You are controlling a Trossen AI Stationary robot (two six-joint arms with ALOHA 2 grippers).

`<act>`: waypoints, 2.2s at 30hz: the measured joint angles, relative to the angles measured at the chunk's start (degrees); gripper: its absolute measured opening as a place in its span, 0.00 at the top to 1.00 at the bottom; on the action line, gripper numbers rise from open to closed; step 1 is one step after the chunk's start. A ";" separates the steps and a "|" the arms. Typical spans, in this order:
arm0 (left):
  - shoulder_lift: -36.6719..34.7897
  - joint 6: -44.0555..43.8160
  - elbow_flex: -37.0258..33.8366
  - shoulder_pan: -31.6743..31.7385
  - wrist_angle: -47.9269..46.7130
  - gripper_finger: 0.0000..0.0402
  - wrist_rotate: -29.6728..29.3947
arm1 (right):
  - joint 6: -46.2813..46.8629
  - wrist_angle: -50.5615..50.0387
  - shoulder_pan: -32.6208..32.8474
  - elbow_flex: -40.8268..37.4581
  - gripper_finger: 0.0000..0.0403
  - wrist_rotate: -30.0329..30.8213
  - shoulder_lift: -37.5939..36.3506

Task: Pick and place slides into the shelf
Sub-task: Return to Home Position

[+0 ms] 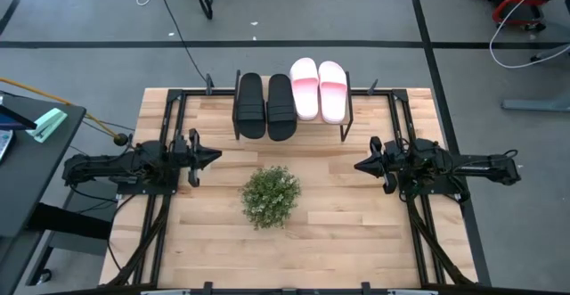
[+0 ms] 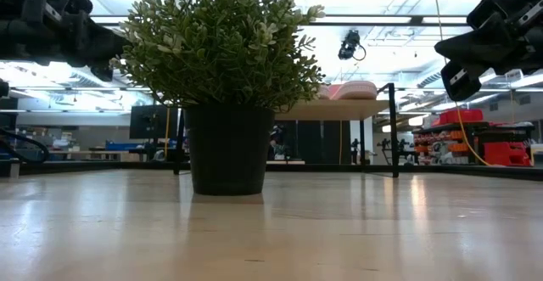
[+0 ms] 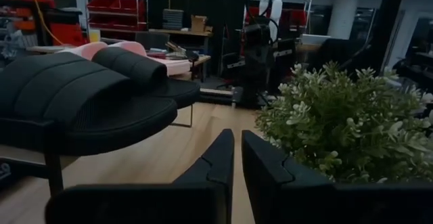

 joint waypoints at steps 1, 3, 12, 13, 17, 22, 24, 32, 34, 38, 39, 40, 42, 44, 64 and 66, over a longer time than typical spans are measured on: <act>0.00 0.02 0.00 0.00 0.02 0.92 0.00 | 0.00 0.00 0.00 0.00 0.96 0.01 0.00; 0.00 -0.43 0.00 0.00 0.00 0.92 0.00 | 0.00 0.00 0.00 0.00 0.96 -0.01 0.00; 0.00 -1.00 0.00 0.00 0.00 0.94 0.00 | 0.00 -0.02 0.00 0.00 0.96 -0.01 0.00; 0.00 -1.01 0.00 0.01 0.00 0.93 0.00 | 0.02 -0.02 0.00 0.00 0.96 -0.01 0.00; 0.00 -1.03 0.00 0.00 0.00 0.91 0.00 | 0.02 -0.02 0.00 0.00 0.97 -0.01 0.00; 0.00 -1.03 0.00 0.00 0.00 0.90 0.00 | 0.02 -0.02 0.00 0.00 0.96 -0.01 0.00; 0.00 -1.03 -0.01 0.01 0.00 0.91 0.00 | 0.02 -0.02 0.00 0.00 0.96 -0.01 0.00; 0.00 -1.02 -0.01 0.01 0.00 0.94 0.00 | 0.02 -0.03 0.00 0.00 0.97 -0.01 0.00; 0.00 -0.80 -0.01 0.01 0.00 0.94 0.00 | 0.02 -0.04 0.00 0.00 0.97 -0.01 0.00; 0.00 -0.83 0.00 0.02 0.00 0.93 0.00 | 0.02 -0.04 0.00 0.00 0.97 -0.01 0.00; 0.00 -0.83 -0.01 0.01 0.00 0.93 0.00 | 0.02 -0.04 0.00 0.00 0.97 -0.01 0.00; 0.00 -0.83 0.00 0.02 0.00 0.92 0.00 | 0.02 -0.04 0.00 0.00 0.97 -0.01 0.00; 0.00 -0.83 0.00 0.02 0.00 0.91 0.00 | 0.02 -0.03 0.00 0.00 0.97 0.00 0.00; 0.00 -0.83 0.00 0.01 -0.01 0.91 0.00 | 0.02 -0.03 0.01 0.00 0.97 -0.01 0.00; 0.00 -0.83 -0.02 0.02 0.00 0.92 0.02 | 0.02 -0.04 0.00 0.00 0.96 -0.01 0.00; 0.00 -0.83 -0.02 0.01 0.00 0.91 0.00 | 0.02 -0.04 0.02 0.00 0.96 -0.01 0.00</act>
